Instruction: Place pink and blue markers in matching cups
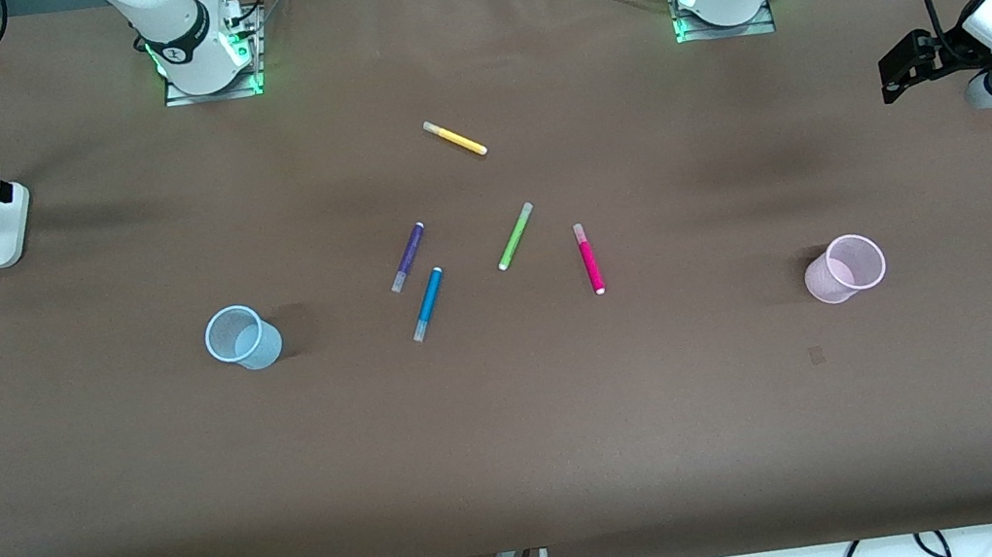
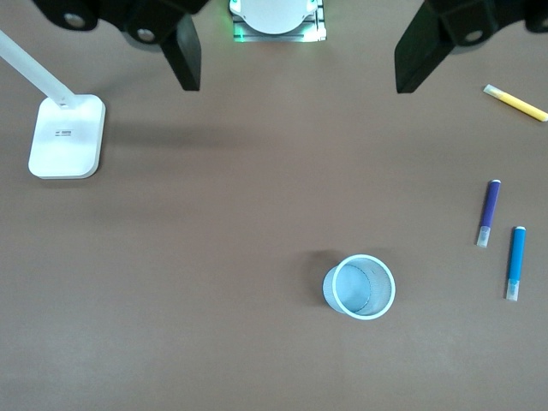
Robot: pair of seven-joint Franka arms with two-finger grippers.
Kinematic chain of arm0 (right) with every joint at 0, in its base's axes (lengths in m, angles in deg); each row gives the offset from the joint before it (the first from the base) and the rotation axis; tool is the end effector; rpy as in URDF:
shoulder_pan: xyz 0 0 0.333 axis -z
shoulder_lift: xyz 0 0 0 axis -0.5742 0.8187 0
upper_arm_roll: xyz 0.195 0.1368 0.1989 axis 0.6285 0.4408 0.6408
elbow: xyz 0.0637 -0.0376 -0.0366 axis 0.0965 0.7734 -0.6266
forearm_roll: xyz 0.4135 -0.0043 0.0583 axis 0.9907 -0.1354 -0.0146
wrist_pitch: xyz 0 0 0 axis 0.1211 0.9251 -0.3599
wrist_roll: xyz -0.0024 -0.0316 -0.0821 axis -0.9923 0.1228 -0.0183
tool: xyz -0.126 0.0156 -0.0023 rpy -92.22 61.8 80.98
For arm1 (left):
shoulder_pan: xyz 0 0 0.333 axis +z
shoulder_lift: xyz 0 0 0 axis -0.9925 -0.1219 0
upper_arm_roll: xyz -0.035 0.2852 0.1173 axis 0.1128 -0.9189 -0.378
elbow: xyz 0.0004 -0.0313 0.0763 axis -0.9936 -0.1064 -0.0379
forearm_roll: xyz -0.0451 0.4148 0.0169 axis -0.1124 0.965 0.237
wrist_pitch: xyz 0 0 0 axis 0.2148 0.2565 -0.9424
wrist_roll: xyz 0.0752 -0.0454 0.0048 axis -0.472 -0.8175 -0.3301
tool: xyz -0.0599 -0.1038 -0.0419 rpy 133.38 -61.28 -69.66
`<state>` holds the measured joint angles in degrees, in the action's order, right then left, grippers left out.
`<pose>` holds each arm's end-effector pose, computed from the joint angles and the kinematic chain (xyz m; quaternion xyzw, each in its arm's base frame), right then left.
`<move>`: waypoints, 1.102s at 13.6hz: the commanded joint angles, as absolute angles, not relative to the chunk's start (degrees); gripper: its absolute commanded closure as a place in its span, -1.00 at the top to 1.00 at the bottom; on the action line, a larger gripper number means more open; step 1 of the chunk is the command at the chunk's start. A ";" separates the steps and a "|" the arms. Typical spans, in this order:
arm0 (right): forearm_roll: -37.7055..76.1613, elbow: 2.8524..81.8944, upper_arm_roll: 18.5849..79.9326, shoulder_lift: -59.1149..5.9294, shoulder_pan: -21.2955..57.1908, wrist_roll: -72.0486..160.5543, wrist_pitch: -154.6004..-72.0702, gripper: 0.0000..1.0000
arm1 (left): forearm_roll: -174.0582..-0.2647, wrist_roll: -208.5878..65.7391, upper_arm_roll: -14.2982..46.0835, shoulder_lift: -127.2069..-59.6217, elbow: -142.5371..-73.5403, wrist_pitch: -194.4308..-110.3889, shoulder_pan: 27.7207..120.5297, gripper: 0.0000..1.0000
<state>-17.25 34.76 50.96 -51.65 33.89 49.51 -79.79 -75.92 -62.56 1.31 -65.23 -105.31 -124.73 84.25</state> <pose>0.5525 -0.0242 0.5926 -0.9974 0.0242 0.0682 0.0063 0.5591 -0.0191 0.5646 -0.9979 0.0425 0.0438 0.0210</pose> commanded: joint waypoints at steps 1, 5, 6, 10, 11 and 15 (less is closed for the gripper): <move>-16.65 33.44 51.63 -51.20 34.52 50.16 -79.02 1.00 | -77.11 -61.19 1.17 -64.45 -105.62 -124.28 84.58 1.00; -16.39 33.44 51.63 -51.20 34.52 50.34 -79.10 1.00 | -77.11 -61.28 1.17 -64.45 -105.62 -124.28 84.49 1.00; -16.39 33.44 51.63 -51.20 34.52 50.25 -79.10 1.00 | -77.11 -61.28 1.17 -64.45 -105.62 -124.28 84.49 1.00; -16.39 33.44 51.63 -51.29 34.43 50.60 -78.84 1.00 | -77.11 -61.55 1.35 -64.45 -105.45 -124.28 84.49 1.00; -16.39 33.44 51.63 -51.29 34.43 50.52 -78.75 1.00 | -77.11 -61.37 1.26 -64.45 -105.27 -123.93 84.49 1.00; -16.39 33.44 51.72 -51.29 34.43 50.78 -78.75 1.00 | -77.11 -61.55 1.35 -64.45 -105.27 -123.84 84.49 1.00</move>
